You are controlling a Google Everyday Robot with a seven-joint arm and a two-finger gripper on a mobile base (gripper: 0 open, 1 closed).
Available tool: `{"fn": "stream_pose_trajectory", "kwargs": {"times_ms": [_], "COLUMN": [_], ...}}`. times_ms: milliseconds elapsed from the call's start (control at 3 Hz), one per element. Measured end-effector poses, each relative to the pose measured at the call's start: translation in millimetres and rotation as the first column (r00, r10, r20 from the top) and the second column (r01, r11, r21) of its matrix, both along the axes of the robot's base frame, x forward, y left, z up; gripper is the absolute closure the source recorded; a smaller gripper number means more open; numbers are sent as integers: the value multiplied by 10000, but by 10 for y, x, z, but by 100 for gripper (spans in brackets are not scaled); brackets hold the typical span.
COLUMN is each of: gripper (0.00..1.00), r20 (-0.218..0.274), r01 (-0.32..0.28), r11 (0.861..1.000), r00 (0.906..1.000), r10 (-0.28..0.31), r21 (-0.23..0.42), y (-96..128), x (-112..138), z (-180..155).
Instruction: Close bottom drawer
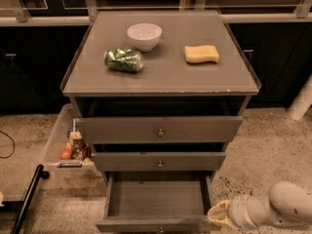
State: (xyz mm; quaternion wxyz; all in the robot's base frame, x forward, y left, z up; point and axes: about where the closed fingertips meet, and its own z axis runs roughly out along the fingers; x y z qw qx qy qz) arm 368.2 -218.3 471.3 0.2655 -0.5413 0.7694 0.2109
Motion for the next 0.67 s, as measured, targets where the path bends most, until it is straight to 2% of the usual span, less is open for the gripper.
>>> {"fn": "stream_pose_trajectory", "kwargs": {"times_ms": [333, 667], "gripper": [100, 100], "r20": [13, 391], "r01": [54, -95], "r11": [9996, 9974], "r00": [10000, 9992], "r10": [-53, 123], "r21": [-276, -717], "y": [15, 51], "x": [146, 319], "z": [-411, -739]}}
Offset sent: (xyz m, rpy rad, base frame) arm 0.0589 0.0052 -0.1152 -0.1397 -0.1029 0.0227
